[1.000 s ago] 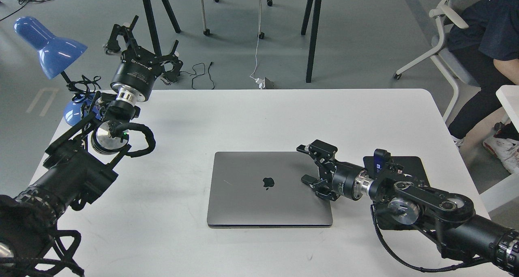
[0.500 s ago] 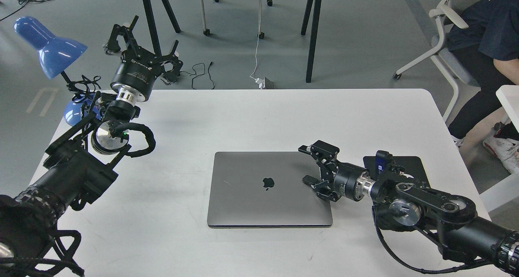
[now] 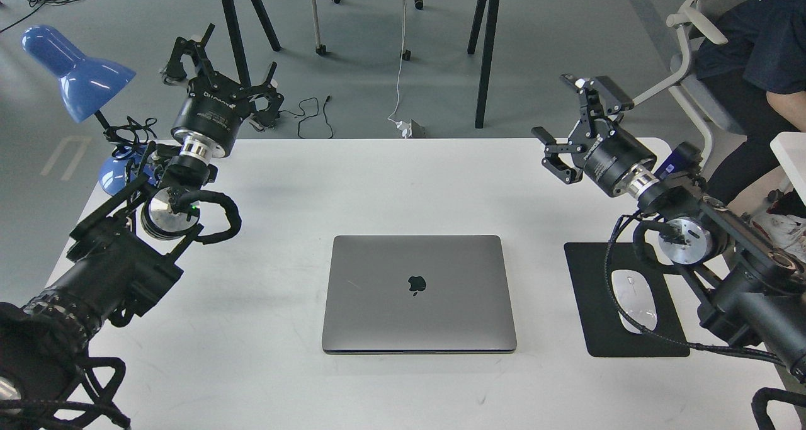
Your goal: Close notebook with right arm
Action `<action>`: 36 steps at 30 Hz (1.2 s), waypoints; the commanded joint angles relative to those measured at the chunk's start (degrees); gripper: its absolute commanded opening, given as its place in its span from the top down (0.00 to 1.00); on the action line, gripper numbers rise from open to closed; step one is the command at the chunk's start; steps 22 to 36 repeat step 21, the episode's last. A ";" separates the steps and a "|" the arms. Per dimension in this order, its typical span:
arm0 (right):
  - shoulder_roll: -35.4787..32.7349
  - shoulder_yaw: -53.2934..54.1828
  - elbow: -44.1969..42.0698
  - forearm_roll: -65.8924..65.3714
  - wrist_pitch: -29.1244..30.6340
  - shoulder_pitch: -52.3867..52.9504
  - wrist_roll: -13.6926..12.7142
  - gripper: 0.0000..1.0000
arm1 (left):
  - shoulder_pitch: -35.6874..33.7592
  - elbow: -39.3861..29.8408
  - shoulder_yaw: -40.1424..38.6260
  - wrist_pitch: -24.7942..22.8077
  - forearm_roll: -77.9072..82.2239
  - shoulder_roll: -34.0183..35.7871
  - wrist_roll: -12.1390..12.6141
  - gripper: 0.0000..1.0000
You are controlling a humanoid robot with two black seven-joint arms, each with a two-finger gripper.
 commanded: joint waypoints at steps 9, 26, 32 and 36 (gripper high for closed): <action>0.41 3.78 -8.07 22.06 1.88 0.30 -2.15 0.00 | 0.00 0.09 0.00 0.00 0.00 -0.02 -0.01 0.00; 1.91 4.31 -14.06 24.10 1.52 3.82 -2.25 0.00 | 0.00 0.09 0.00 0.00 -0.09 -0.02 -0.01 0.00; 1.91 4.31 -14.06 24.10 1.52 3.82 -2.25 0.00 | 0.00 0.09 0.00 0.00 -0.09 -0.02 -0.01 0.00; 1.91 4.31 -14.06 24.10 1.52 3.82 -2.25 0.00 | 0.00 0.09 0.00 0.00 -0.09 -0.02 -0.01 0.00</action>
